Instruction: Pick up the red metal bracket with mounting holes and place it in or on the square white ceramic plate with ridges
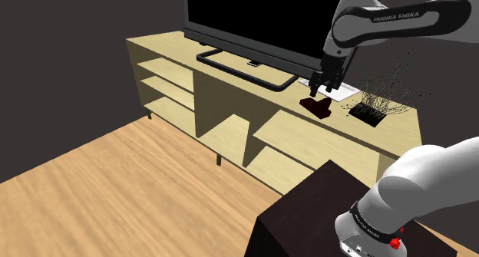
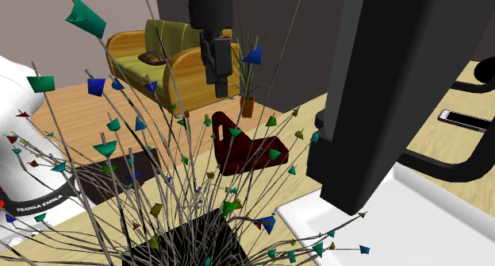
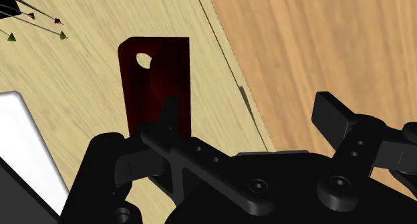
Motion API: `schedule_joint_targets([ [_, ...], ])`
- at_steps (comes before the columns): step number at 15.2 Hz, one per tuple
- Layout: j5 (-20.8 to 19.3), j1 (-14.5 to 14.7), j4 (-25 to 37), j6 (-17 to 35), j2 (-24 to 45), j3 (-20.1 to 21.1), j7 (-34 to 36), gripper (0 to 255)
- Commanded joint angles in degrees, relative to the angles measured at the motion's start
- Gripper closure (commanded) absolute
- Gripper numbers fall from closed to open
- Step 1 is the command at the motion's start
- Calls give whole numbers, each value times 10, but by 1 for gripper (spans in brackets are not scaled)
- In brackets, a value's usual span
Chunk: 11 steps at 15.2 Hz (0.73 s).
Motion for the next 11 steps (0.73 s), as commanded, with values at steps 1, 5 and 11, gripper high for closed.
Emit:
schedule_joint_targets([
  [1,3,-4,18,21,38,-23,-24,0],
  [5,20,-10,54,56,113,-64,-71,0],
  [11,21,-11,20,104,127,-69,-73,0],
])
